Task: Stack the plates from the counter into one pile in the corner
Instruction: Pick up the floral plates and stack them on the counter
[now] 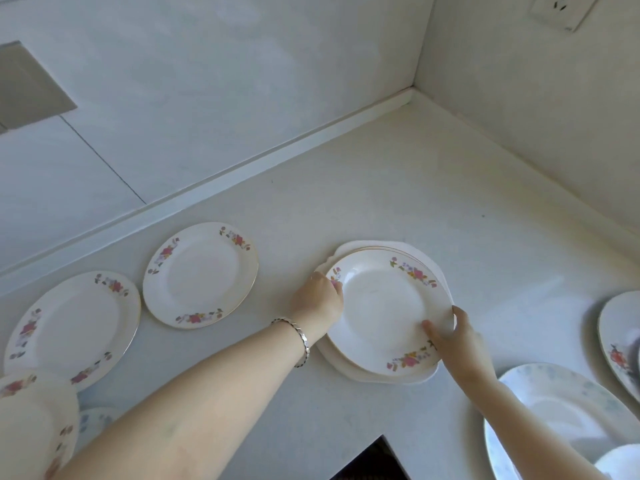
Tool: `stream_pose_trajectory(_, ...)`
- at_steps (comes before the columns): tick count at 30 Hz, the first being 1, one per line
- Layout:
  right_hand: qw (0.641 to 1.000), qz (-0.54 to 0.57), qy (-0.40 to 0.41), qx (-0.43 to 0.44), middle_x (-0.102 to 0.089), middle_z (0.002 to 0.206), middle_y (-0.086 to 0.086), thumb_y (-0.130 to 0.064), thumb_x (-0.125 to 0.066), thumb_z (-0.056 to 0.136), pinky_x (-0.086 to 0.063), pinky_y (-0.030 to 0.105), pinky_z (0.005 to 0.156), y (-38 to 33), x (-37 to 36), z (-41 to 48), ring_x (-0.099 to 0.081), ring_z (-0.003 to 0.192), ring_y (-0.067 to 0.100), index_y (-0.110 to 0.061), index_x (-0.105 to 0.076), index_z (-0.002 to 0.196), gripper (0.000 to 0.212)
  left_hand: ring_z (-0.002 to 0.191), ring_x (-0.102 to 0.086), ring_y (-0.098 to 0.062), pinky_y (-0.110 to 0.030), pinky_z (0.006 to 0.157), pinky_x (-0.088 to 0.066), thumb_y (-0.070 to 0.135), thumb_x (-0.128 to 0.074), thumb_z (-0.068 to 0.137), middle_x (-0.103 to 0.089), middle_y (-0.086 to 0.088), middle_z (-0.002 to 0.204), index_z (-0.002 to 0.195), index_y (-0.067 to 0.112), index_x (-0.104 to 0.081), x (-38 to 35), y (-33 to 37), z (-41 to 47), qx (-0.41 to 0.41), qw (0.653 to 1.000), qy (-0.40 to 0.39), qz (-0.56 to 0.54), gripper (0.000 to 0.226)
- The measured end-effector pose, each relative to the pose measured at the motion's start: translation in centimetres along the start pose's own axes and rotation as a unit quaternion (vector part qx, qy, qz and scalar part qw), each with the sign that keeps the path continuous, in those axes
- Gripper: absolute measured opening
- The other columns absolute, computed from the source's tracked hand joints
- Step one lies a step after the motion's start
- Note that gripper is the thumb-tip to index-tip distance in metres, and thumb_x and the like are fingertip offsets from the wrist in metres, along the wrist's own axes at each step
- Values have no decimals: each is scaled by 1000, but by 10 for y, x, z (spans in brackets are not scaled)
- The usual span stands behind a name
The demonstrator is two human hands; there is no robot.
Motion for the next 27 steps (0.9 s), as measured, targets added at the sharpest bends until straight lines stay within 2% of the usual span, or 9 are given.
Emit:
stream_pose_trajectory(2,999,-31,-4,-9,-61,118,17,-46,-54,87,-49,41,80,0,-3,1,-59,106,34,-17,-27,143,68,112,-59,-34,-34,84,-45,32,-33,97,-60,-14,124,123,0,-44,-6,0,2,8,1000,4,13,42)
stream_pose_trajectory(7,985,-173,25,0,-66,104,12,-55,-43,88,-40,30,65,-3,-4,4,-63,96,31,-23,-22,144,68,119,-55,-30,-34,94,-44,28,-35,97,-54,-10,134,126,2,-45,-13,-4,6,-30,999,-25,29,39)
stream_pose_trajectory(10,978,-199,57,3,-67,101,7,-58,-39,88,-41,29,64,0,-3,7,-64,93,28,-26,-24,142,64,111,-56,-33,-33,88,-43,29,-37,97,-47,-16,129,125,5,-49,-12,-8,0,-30,999,-6,44,39)
stream_pose_trajectory(12,983,-167,76,10,-65,106,6,-57,-41,88,-44,31,67,4,-6,7,-63,95,28,-27,-26,143,65,109,-53,-34,-33,87,-43,31,-38,96,-48,-19,122,117,4,-53,-16,-18,2,-14,1000,-13,10,38)
stream_pose_trajectory(15,987,-124,100,8,-58,117,7,-55,-46,87,-44,33,70,8,-12,7,-61,99,31,-27,-28,144,66,107,-56,-34,-37,94,-48,37,-44,88,-58,-27,111,104,0,-59,-25,-29,7,15,986,-51,-156,43)
stream_pose_trajectory(18,993,-37,116,-14,-50,121,11,-49,-56,84,-45,35,76,9,-17,7,-59,100,34,-23,-37,140,65,82,-65,-27,-28,78,-52,41,-48,80,-61,-22,99,83,6,-60,-33,-34,13,46,957,-52,-282,37)
stream_pose_trajectory(21,987,77,129,-48,-46,121,14,-39,-65,81,-42,37,89,10,-20,10,-53,104,32,-13,-47,128,57,57,-56,-11,-19,58,-38,24,-50,89,-52,-13,79,78,11,-52,-31,-37,15,34,945,-74,-317,17)
stream_pose_trajectory(24,984,88,136,-71,-45,113,11,-41,-65,80,-42,40,92,8,-20,15,-51,105,32,-6,-51,113,50,68,-46,-17,-23,57,-32,17,-47,91,-50,-10,76,79,11,-49,-30,-39,16,0,946,-95,-311,14)
stream_pose_trajectory(27,984,63,144,-82,-45,120,15,-44,-64,80,-37,42,98,6,-21,17,-44,114,33,-3,-51,112,54,70,-45,-18,-24,59,-33,15,-48,92,-50,-10,74,80,10,-51,-31,-43,16,-29,952,-102,-288,13)
Point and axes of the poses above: each hand's wrist, its own z-axis towards the middle knuckle, its own x-axis out of the back of the hand, y = z × x, the point moved 3 cm from there along z, towards the middle knuckle
